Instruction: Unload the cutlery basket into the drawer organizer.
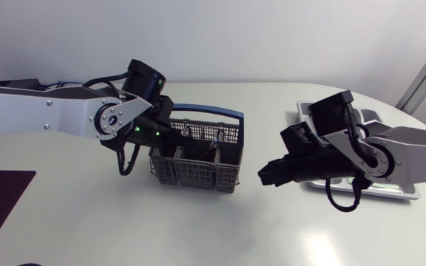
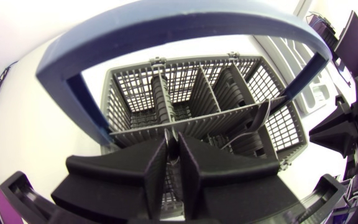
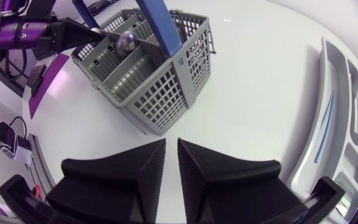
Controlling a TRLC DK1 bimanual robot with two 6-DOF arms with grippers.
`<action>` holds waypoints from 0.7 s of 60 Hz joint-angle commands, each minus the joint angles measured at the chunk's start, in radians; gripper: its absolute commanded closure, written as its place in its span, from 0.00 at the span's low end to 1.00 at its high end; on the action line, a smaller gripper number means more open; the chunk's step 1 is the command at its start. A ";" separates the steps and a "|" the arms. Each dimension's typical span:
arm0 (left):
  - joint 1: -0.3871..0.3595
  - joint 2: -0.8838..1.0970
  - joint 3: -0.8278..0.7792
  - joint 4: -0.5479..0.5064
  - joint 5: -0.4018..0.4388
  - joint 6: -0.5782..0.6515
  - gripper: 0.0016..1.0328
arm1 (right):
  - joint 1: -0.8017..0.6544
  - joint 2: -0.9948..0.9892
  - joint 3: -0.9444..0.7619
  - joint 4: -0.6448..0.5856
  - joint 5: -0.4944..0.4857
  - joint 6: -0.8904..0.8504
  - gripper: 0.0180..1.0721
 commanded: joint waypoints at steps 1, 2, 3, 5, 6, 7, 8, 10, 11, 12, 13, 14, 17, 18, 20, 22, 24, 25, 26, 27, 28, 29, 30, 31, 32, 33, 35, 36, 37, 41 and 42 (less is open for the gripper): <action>0.018 -0.045 -0.060 -0.005 -0.014 0.006 0.91 | 0.007 0.018 -0.031 0.013 0.005 0.007 0.80; 0.020 -0.054 -0.068 0.003 -0.013 0.006 0.91 | 0.008 0.018 -0.031 0.011 0.005 0.007 0.80; 0.020 -0.061 -0.072 0.007 -0.013 0.005 0.91 | 0.008 0.018 -0.031 0.013 0.005 0.007 0.80; 0.023 -0.076 -0.083 0.015 -0.013 0.005 0.91 | 0.008 0.018 -0.031 0.013 0.005 0.007 0.80; 0.027 -0.093 -0.094 0.027 -0.011 0.005 0.91 | 0.010 0.018 -0.031 0.013 0.005 0.007 0.80; 0.029 -0.097 -0.097 0.029 -0.008 0.005 0.91 | 0.010 0.018 -0.031 0.013 0.005 0.007 0.80; 0.037 -0.114 -0.106 0.035 0.004 0.005 0.91 | 0.010 0.018 -0.031 0.011 0.005 0.007 0.80; 0.043 -0.127 -0.112 0.038 0.016 0.005 0.91 | 0.010 0.018 -0.031 0.011 0.005 0.007 0.80; 0.052 -0.142 -0.120 0.049 0.032 0.003 0.91 | 0.010 0.017 -0.031 0.011 0.005 0.007 0.80; 0.055 -0.150 -0.126 0.053 0.041 0.002 0.91 | 0.011 0.017 -0.031 0.011 0.005 0.007 0.80; 0.063 -0.157 -0.129 0.056 0.056 0.000 0.91 | 0.011 0.017 -0.033 0.011 0.005 0.007 0.80; 0.064 -0.160 -0.131 0.056 0.059 0.000 0.91 | 0.013 0.015 -0.031 0.011 0.005 0.007 0.80; 0.089 -0.185 -0.138 0.062 0.127 -0.014 0.91 | 0.013 0.014 -0.033 0.011 0.005 0.008 0.80; 0.101 -0.194 -0.141 0.064 0.156 -0.018 0.91 | 0.013 0.014 -0.033 0.011 0.005 0.008 0.80; 0.123 -0.212 -0.147 0.078 0.207 -0.029 0.91 | 0.013 0.014 -0.033 0.011 0.005 0.008 0.80; 0.139 -0.225 -0.149 0.084 0.251 -0.041 0.91 | 0.013 0.012 -0.034 0.011 0.005 0.008 0.80; 0.153 -0.232 -0.150 0.087 0.288 -0.047 0.91 | 0.013 0.011 -0.036 0.011 0.005 0.008 0.80; 0.161 -0.237 -0.150 0.092 0.317 -0.052 0.91 | 0.013 0.011 -0.036 0.011 0.005 0.008 0.80; 0.169 -0.240 -0.149 0.093 0.334 -0.056 0.91 | 0.013 0.011 -0.036 0.011 0.005 0.008 0.80; 0.178 -0.245 -0.149 0.098 0.358 -0.063 0.91 | 0.013 0.011 -0.036 0.011 0.005 0.008 0.80; 0.185 -0.249 -0.149 0.104 0.381 -0.069 0.91 | 0.013 0.009 -0.036 0.011 0.005 0.008 0.80; 0.190 -0.255 -0.149 0.105 0.403 -0.073 0.91 | 0.013 0.009 -0.036 0.011 0.005 0.008 0.80; 0.193 -0.258 -0.149 0.107 0.412 -0.073 0.91 | 0.013 0.008 -0.036 0.011 0.005 0.008 0.80; 0.195 -0.269 -0.147 0.107 0.426 -0.073 0.91 | 0.013 0.006 -0.036 0.011 0.005 0.010 0.80; 0.195 -0.274 -0.147 0.107 0.431 -0.073 0.91 | 0.013 0.006 -0.036 0.011 0.005 0.010 0.80; 0.195 -0.281 -0.149 0.107 0.435 -0.073 0.91 | 0.013 0.005 -0.036 0.011 0.005 0.010 0.80; 0.195 -0.329 -0.149 0.107 0.457 -0.070 0.91 | 0.013 -0.001 -0.034 0.011 0.005 0.010 0.80; 0.195 -0.338 -0.147 0.107 0.460 -0.069 0.91 | 0.013 -0.003 -0.033 0.011 0.005 0.008 0.80; 0.193 -0.364 -0.146 0.107 0.474 -0.069 0.91 | 0.013 -0.008 -0.033 0.011 0.005 0.008 0.80; 0.185 -0.427 -0.141 0.102 0.493 -0.064 0.91 | 0.008 -0.031 -0.029 0.008 -0.003 0.005 0.80; 0.185 -0.441 -0.138 0.099 0.500 -0.063 0.91 | 0.008 -0.038 -0.028 0.008 -0.005 0.005 0.80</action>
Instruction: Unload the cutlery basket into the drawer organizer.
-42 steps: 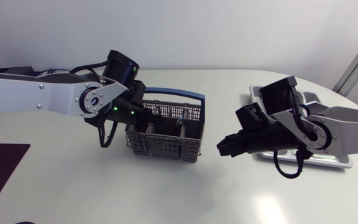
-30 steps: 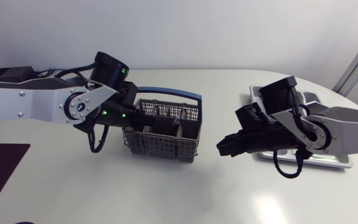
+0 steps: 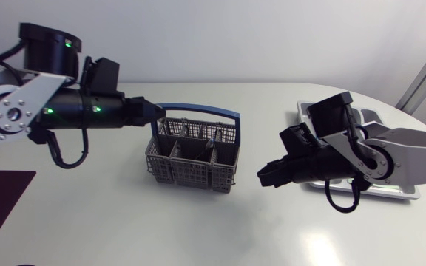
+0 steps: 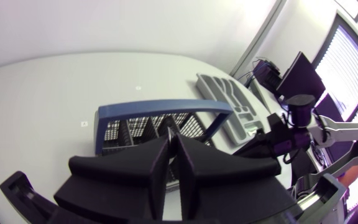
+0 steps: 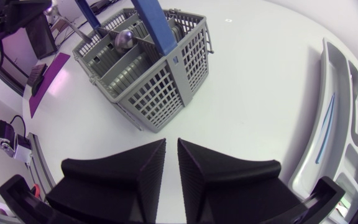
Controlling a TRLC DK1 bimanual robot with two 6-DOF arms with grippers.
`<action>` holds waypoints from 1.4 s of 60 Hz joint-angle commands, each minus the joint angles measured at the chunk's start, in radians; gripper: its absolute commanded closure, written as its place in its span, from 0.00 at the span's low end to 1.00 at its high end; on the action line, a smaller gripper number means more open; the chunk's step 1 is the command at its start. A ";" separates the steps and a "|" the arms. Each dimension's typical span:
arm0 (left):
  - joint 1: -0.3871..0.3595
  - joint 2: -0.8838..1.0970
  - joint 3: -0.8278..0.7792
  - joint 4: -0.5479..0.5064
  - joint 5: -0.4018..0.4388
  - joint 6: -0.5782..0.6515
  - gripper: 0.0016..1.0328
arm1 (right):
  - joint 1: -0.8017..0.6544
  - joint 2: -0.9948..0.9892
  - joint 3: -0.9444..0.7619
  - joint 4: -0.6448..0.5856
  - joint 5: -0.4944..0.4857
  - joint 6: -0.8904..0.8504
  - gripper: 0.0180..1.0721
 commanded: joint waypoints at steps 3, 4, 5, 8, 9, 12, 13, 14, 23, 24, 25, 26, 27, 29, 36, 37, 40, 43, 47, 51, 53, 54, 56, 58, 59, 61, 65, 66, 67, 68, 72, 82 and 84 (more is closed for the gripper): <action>-0.008 -0.115 0.002 -0.006 0.046 -0.006 0.91 | -0.001 -0.054 -0.018 -0.008 -0.007 0.004 0.79; -0.013 -0.129 0.005 -0.010 0.053 0.003 0.91 | -0.003 -0.064 -0.017 -0.009 -0.010 0.001 0.79; -0.016 -0.137 0.006 -0.015 0.056 0.011 0.91 | -0.004 -0.074 -0.015 -0.011 -0.011 -0.002 0.79; -0.041 -0.158 0.019 -0.042 0.063 0.054 0.91 | -0.004 -0.100 -0.012 -0.020 -0.031 -0.013 0.76; -0.050 -0.163 0.020 -0.052 0.063 0.071 0.91 | -0.006 -0.109 -0.011 -0.022 -0.036 -0.016 0.74; -0.071 -0.177 0.020 -0.062 0.063 0.100 0.91 | -0.001 -0.141 -0.011 -0.029 -0.039 -0.028 0.71; -0.079 -0.178 0.020 -0.065 0.063 0.109 0.91 | 0.002 -0.152 -0.011 -0.032 -0.038 -0.035 0.70; -0.094 -0.180 0.019 -0.076 0.067 0.129 0.91 | 0.005 -0.167 -0.011 -0.034 -0.039 -0.041 0.69; -0.219 -0.197 -0.009 -0.093 0.070 0.224 0.91 | 0.013 -0.248 -0.021 -0.032 -0.039 -0.104 0.58; -0.225 -0.197 -0.010 -0.093 0.070 0.227 0.90 | 0.014 -0.256 -0.021 -0.031 -0.039 -0.119 0.58; -0.240 -0.197 -0.012 -0.093 0.070 0.232 0.90 | 0.016 -0.262 -0.023 -0.032 -0.041 -0.140 0.58; -0.243 -0.195 -0.014 -0.093 0.070 0.235 0.91 | 0.016 -0.265 -0.025 -0.032 -0.041 -0.151 0.58; -0.257 -0.195 -0.014 -0.093 0.070 0.246 0.91 | 0.017 -0.275 -0.026 -0.032 -0.039 -0.169 0.58; -0.281 -0.192 -0.017 -0.092 0.070 0.266 0.90 | 0.025 -0.288 -0.029 -0.035 -0.041 -0.196 0.58; -0.332 -0.169 -0.012 -0.092 0.070 0.306 0.91 | 0.063 -0.333 -0.023 -0.091 -0.057 -0.239 0.53; -0.335 -0.168 -0.012 -0.092 0.070 0.307 0.91 | 0.066 -0.339 -0.020 -0.101 -0.070 -0.243 0.51; -0.370 -0.154 -0.009 -0.096 0.070 0.338 0.91 | 0.088 -0.359 -0.020 -0.131 -0.105 -0.285 0.51; -0.392 -0.140 -0.009 -0.104 0.076 0.361 0.91 | 0.118 -0.380 -0.020 -0.154 -0.102 -0.341 0.51; -0.409 -0.123 -0.006 -0.105 0.093 0.381 0.91 | 0.144 -0.390 -0.017 -0.167 -0.114 -0.378 0.51; -0.421 -0.109 -0.001 -0.108 0.118 0.387 0.91 | 0.152 -0.387 -0.018 -0.167 -0.154 -0.403 0.51; -0.421 -0.095 0.008 -0.118 0.147 0.393 0.91 | 0.158 -0.388 -0.023 -0.167 -0.165 -0.421 0.51; -0.421 -0.088 0.014 -0.125 0.164 0.393 0.91 | 0.161 -0.388 -0.023 -0.167 -0.166 -0.424 0.51; -0.421 -0.074 0.026 -0.139 0.184 0.393 0.91 | 0.178 -0.390 -0.028 -0.166 -0.173 -0.443 0.51; -0.421 -0.066 0.031 -0.142 0.198 0.393 0.91 | 0.189 -0.390 -0.032 -0.160 -0.173 -0.452 0.49; -0.421 -0.063 0.033 -0.142 0.202 0.393 0.91 | 0.197 -0.391 -0.034 -0.154 -0.173 -0.453 0.48; -0.421 -0.057 0.037 -0.144 0.216 0.395 0.91 | 0.210 -0.397 -0.040 -0.135 -0.173 -0.456 0.47; -0.423 -0.043 0.051 -0.158 0.244 0.399 0.93 | 0.229 -0.402 -0.041 -0.131 -0.176 -0.478 0.47; -0.423 -0.040 0.054 -0.161 0.247 0.399 0.93 | 0.233 -0.402 -0.041 -0.131 -0.176 -0.482 0.47; -0.423 -0.039 0.056 -0.161 0.250 0.401 0.93 | 0.238 -0.400 -0.043 -0.131 -0.176 -0.489 0.47; -0.423 -0.037 0.059 -0.164 0.253 0.401 0.93 | 0.243 -0.400 -0.044 -0.129 -0.176 -0.495 0.47; -0.426 -0.031 0.068 -0.168 0.268 0.399 0.93 | 0.258 -0.408 -0.058 -0.108 -0.173 -0.509 0.48; -0.435 -0.013 0.077 -0.190 0.303 0.401 0.93 | 0.269 -0.400 -0.087 -0.046 -0.163 -0.527 0.51; -0.438 -0.013 0.077 -0.193 0.310 0.401 0.93 | 0.267 -0.394 -0.087 -0.039 -0.165 -0.528 0.53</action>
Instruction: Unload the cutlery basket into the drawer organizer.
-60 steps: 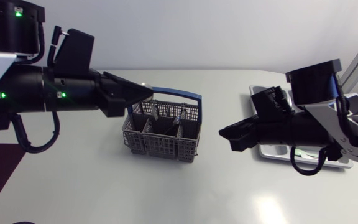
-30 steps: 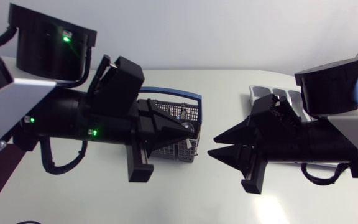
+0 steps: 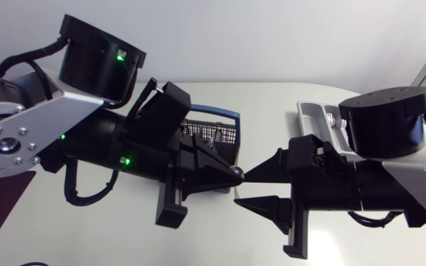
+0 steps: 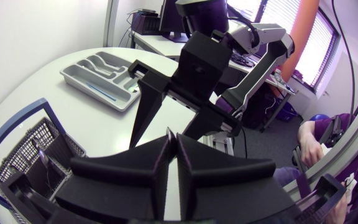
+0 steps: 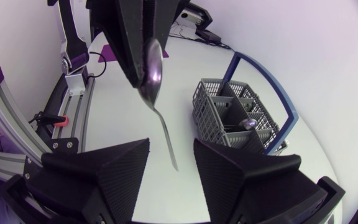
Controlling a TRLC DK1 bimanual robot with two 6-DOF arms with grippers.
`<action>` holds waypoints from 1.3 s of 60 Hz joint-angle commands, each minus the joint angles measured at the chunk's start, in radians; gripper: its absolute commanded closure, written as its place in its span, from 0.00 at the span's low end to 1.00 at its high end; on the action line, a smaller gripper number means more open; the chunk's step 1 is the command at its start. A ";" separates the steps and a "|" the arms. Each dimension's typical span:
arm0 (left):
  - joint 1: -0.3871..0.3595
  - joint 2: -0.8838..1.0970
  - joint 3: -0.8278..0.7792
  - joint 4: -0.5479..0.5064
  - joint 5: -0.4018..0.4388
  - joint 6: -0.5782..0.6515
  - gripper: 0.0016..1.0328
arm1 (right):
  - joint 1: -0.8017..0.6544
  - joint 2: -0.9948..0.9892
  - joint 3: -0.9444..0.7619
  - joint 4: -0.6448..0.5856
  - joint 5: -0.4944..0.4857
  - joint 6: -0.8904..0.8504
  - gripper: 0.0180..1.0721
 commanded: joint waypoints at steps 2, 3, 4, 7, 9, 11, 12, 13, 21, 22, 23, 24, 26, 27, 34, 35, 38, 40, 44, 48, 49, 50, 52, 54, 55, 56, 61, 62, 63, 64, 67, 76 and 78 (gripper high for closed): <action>-0.014 0.018 0.033 -0.016 0.025 0.016 0.93 | 0.008 0.011 -0.023 0.029 -0.004 -0.034 0.56; -0.016 0.019 0.033 -0.017 0.025 0.016 0.93 | 0.008 0.012 -0.023 0.031 -0.004 -0.037 0.58; -0.016 0.021 0.033 -0.017 0.025 0.018 0.93 | 0.008 0.014 -0.023 0.032 -0.005 -0.038 0.60; -0.021 0.029 0.033 -0.017 0.025 0.019 0.93 | 0.011 0.014 -0.025 0.039 -0.010 -0.038 0.64; -0.021 0.032 0.035 -0.017 0.025 0.019 0.93 | 0.016 0.014 -0.025 0.042 -0.007 -0.038 0.69; -0.021 0.033 0.035 -0.017 0.025 0.021 0.93 | 0.020 0.014 -0.025 0.042 -0.007 -0.038 0.75; -0.021 0.035 0.036 -0.017 0.025 0.021 0.93 | 0.022 0.015 -0.023 0.042 -0.007 -0.037 0.76; -0.021 0.035 0.036 -0.017 0.025 0.021 0.93 | 0.022 0.015 -0.023 0.042 -0.007 -0.037 0.78; -0.021 0.036 0.038 -0.017 0.029 0.021 0.93 | 0.036 0.014 -0.031 0.042 -0.007 -0.037 0.88; -0.021 0.036 0.038 -0.017 0.029 0.021 0.93 | 0.036 0.014 -0.031 0.042 -0.007 -0.037 0.88; -0.021 0.036 0.038 -0.017 0.029 0.021 0.93 | 0.036 0.014 -0.031 0.042 -0.007 -0.035 0.88; -0.021 0.036 0.038 -0.017 0.029 0.021 0.93 | 0.036 0.012 -0.031 0.040 -0.010 -0.034 0.90; -0.021 0.036 0.039 -0.017 0.029 0.021 0.93 | 0.036 0.014 -0.026 0.032 -0.011 -0.031 0.93; -0.021 0.036 0.038 -0.017 0.029 0.021 0.93 | 0.037 0.012 -0.025 0.028 -0.016 -0.028 0.95; -0.019 0.036 0.038 -0.023 0.031 0.019 0.93 | 0.039 0.003 -0.025 0.026 -0.011 -0.003 0.95; -0.019 0.038 0.039 -0.023 0.031 0.019 0.92 | 0.039 0.000 -0.026 0.026 -0.011 -0.001 0.95; -0.014 0.038 0.044 -0.027 0.031 0.016 0.86 | 0.039 0.000 -0.026 0.019 -0.013 0.000 0.95; -0.010 0.038 0.047 -0.027 0.029 0.013 0.79 | 0.040 0.000 -0.026 0.014 -0.011 0.000 0.95; -0.001 0.036 0.058 -0.027 0.029 0.010 0.69 | 0.040 0.000 -0.031 0.003 -0.013 -0.001 0.95; 0.012 0.036 0.071 -0.025 0.029 0.010 0.53 | 0.039 -0.005 -0.036 -0.004 -0.010 -0.001 0.95; 0.016 0.035 0.078 -0.023 0.026 0.010 0.50 | 0.039 -0.005 -0.037 -0.007 -0.010 -0.001 0.95; 0.016 0.035 0.079 -0.023 0.026 0.010 0.49 | 0.039 -0.005 -0.037 -0.010 -0.010 -0.001 0.95; 0.030 0.035 0.096 -0.019 0.014 0.009 0.43 | 0.039 -0.005 -0.042 -0.017 -0.010 -0.001 0.95; 0.036 0.035 0.107 -0.019 0.006 0.006 0.39 | 0.037 -0.006 -0.046 -0.021 -0.010 -0.003 0.95; 0.039 0.035 0.113 -0.017 0.003 0.001 0.37 | 0.037 -0.008 -0.049 -0.024 -0.010 -0.003 0.95; 0.042 0.035 0.116 -0.017 0.002 -0.002 0.36 | 0.037 -0.008 -0.051 -0.026 -0.007 -0.003 0.95; 0.058 0.032 0.133 -0.004 -0.028 -0.019 0.32 | 0.030 -0.017 -0.063 -0.037 0.009 -0.006 0.95; 0.064 0.030 0.136 0.000 -0.032 -0.025 0.31 | 0.028 -0.020 -0.065 -0.038 0.010 -0.008 0.95; 0.067 0.030 0.136 0.003 -0.035 -0.028 0.31 | 0.024 -0.025 -0.065 -0.043 0.015 -0.008 0.95; 0.078 0.029 0.139 0.013 -0.043 -0.037 0.31 | 0.017 -0.029 -0.066 -0.050 0.018 -0.009 0.95; 0.098 0.026 0.142 0.024 -0.061 -0.044 0.31 | -0.004 -0.045 -0.071 -0.066 0.029 -0.017 0.95; 0.136 0.058 0.137 0.023 -0.225 -0.025 0.31 | -0.161 -0.083 -0.091 -0.099 0.056 -0.080 0.95; 0.137 0.067 0.137 0.007 -0.248 -0.017 0.31 | -0.202 -0.089 -0.094 -0.106 0.062 -0.097 0.95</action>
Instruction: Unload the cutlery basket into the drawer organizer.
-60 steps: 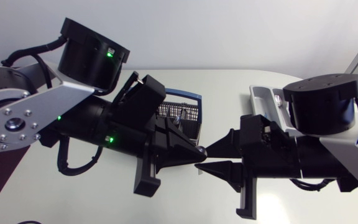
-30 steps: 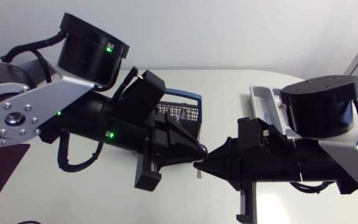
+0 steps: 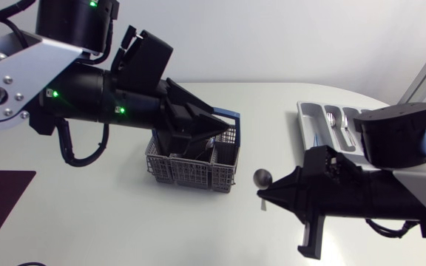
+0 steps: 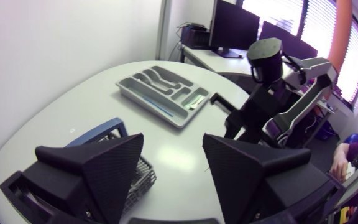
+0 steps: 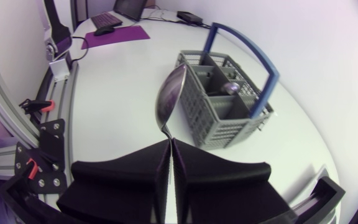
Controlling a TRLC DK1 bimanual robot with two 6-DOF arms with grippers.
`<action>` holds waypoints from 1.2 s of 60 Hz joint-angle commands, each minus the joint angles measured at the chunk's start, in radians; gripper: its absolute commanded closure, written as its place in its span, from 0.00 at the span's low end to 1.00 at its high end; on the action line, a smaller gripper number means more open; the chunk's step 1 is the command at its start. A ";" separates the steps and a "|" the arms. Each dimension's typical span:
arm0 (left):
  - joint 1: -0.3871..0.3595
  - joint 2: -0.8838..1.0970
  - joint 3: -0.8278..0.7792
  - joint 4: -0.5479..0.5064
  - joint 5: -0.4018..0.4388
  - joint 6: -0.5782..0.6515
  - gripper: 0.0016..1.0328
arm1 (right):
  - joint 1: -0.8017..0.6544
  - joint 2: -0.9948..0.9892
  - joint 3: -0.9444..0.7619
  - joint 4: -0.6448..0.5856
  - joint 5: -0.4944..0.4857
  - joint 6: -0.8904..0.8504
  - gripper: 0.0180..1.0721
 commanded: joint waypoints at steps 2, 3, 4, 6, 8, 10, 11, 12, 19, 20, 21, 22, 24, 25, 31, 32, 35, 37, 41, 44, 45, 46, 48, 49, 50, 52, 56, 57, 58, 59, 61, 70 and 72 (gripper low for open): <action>0.013 0.039 0.013 -0.020 -0.055 0.025 0.31 | -0.119 -0.021 -0.034 -0.021 0.019 -0.071 0.95; 0.011 0.041 0.008 -0.020 -0.066 0.026 0.31 | -0.133 -0.023 -0.036 -0.023 0.020 -0.080 0.95; 0.010 0.044 0.005 -0.020 -0.080 0.028 0.31 | -0.151 -0.024 -0.037 -0.023 0.023 -0.090 0.95; 0.003 0.061 0.002 -0.022 -0.137 0.035 0.31 | -0.210 -0.027 -0.045 -0.023 0.034 -0.120 0.95; -0.006 0.077 0.001 -0.026 -0.178 0.041 0.31 | -0.253 -0.027 -0.048 -0.023 0.035 -0.142 0.95; -0.010 0.087 -0.001 -0.030 -0.200 0.045 0.32 | -0.300 -0.026 -0.051 -0.021 0.037 -0.168 0.95; -0.013 0.097 -0.002 -0.030 -0.215 0.046 0.33 | -0.325 -0.024 -0.054 -0.021 0.037 -0.180 0.95; -0.013 0.099 -0.002 -0.030 -0.220 0.046 0.33 | -0.352 -0.023 -0.055 -0.020 0.037 -0.197 0.95; -0.020 0.151 -0.002 -0.030 -0.299 0.052 0.33 | -0.536 0.023 -0.063 0.012 0.045 -0.297 0.95; -0.021 0.157 -0.002 -0.030 -0.310 0.054 0.33 | -0.558 0.031 -0.063 0.020 0.045 -0.307 0.95; -0.021 0.159 -0.002 -0.030 -0.315 0.055 0.33 | -0.587 0.043 -0.065 0.028 0.046 -0.326 0.95; -0.027 0.174 -0.002 -0.028 -0.342 0.058 0.33 | -0.615 0.057 -0.065 0.039 0.046 -0.340 0.95; -0.035 0.183 -0.004 -0.026 -0.364 0.061 0.33 | -0.648 0.072 -0.066 0.054 0.048 -0.356 0.95; -0.036 0.186 -0.004 -0.026 -0.367 0.061 0.33 | -0.673 0.085 -0.065 0.062 0.048 -0.369 0.95; -0.067 0.228 -0.015 -0.016 -0.444 0.077 0.33 | -0.785 0.164 -0.060 0.121 0.063 -0.430 0.95; -0.070 0.232 -0.016 -0.016 -0.454 0.080 0.33 | -0.799 0.177 -0.060 0.132 0.069 -0.436 0.95; -0.073 0.245 -0.015 -0.013 -0.465 0.080 0.33 | -0.840 0.215 -0.057 0.163 0.080 -0.455 0.95; -0.073 0.248 -0.015 -0.013 -0.467 0.080 0.33 | -0.865 0.236 -0.054 0.175 0.080 -0.462 0.95; -0.073 0.252 -0.015 -0.013 -0.467 0.080 0.33 | -0.911 0.282 -0.048 0.200 0.089 -0.495 0.95; -0.069 0.255 -0.016 -0.013 -0.468 0.080 0.33 | -0.935 0.312 -0.054 0.241 0.106 -0.507 0.95; -0.067 0.257 -0.016 -0.013 -0.470 0.080 0.33 | -0.946 0.327 -0.057 0.264 0.117 -0.513 0.95; -0.067 0.259 -0.018 -0.013 -0.473 0.080 0.33 | -0.950 0.333 -0.057 0.273 0.121 -0.518 0.95; -0.064 0.260 -0.018 -0.013 -0.476 0.080 0.33 | -0.973 0.361 -0.057 0.298 0.131 -0.536 0.95; -0.064 0.260 -0.018 -0.013 -0.476 0.080 0.33 | -0.973 0.361 -0.057 0.298 0.131 -0.536 0.95; -0.063 0.263 -0.019 -0.013 -0.483 0.080 0.33 | -0.998 0.390 -0.054 0.328 0.135 -0.551 0.95; -0.063 0.265 -0.019 -0.013 -0.488 0.080 0.33 | -1.010 0.407 -0.054 0.350 0.140 -0.559 0.95; -0.063 0.268 -0.019 -0.013 -0.496 0.078 0.33 | -1.043 0.450 -0.048 0.397 0.152 -0.579 0.95; -0.063 0.268 -0.019 -0.013 -0.497 0.078 0.33 | -1.049 0.470 -0.045 0.416 0.160 -0.580 0.95; -0.063 0.269 -0.021 -0.013 -0.505 0.078 0.33 | -1.053 0.479 -0.042 0.425 0.161 -0.583 0.95; -0.063 0.271 -0.021 -0.013 -0.508 0.078 0.33 | -1.061 0.493 -0.037 0.434 0.164 -0.585 0.95; -0.063 0.272 -0.021 -0.013 -0.508 0.078 0.33 | -1.075 0.523 -0.026 0.451 0.172 -0.590 0.95; -0.063 0.286 -0.016 -0.013 -0.516 0.078 0.33 | -1.096 0.632 -0.017 0.537 0.226 -0.623 0.95; -0.063 0.289 -0.016 -0.013 -0.517 0.077 0.33 | -1.098 0.644 -0.022 0.551 0.239 -0.639 0.95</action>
